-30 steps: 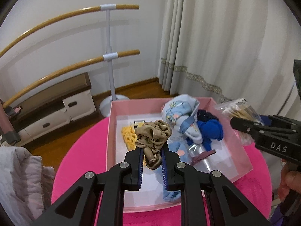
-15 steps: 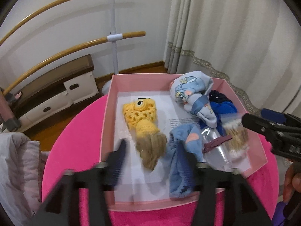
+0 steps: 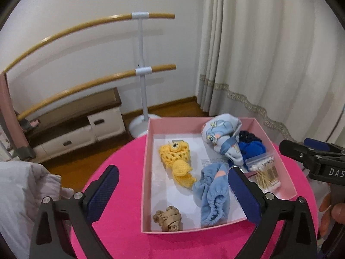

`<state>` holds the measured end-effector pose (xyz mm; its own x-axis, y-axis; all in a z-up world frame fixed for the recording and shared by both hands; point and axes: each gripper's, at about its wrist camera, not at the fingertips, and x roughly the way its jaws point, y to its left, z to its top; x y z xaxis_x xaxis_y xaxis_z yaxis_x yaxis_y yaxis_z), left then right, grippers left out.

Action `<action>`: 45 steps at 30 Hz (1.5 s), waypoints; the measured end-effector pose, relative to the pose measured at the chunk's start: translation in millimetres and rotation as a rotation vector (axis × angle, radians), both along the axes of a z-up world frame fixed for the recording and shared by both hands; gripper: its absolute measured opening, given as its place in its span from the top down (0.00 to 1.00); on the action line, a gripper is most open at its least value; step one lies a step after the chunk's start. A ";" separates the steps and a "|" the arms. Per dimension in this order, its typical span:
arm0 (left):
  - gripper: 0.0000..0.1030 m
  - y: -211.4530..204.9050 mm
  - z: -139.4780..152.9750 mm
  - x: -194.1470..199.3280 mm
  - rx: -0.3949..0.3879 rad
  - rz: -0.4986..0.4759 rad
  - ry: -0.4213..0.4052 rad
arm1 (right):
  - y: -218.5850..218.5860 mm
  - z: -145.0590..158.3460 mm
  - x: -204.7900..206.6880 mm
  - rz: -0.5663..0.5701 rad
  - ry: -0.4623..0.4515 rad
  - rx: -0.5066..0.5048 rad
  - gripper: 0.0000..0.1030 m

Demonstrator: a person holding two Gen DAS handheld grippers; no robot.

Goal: Organize soft objects

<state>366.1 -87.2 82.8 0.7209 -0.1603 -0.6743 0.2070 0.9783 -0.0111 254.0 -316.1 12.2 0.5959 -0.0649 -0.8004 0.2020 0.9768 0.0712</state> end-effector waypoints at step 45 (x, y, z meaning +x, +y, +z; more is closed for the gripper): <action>0.00 49.3 74.2 -382.6 -0.033 0.119 -0.428 | 140.1 163.1 -290.3 -0.083 -0.537 -0.283 0.00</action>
<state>-16.6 -37.8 157.0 0.9487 -0.0755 -0.3071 0.0857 0.9961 0.0199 -36.3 -176.0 175.3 0.8953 -0.2943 -0.3344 0.2857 0.9553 -0.0759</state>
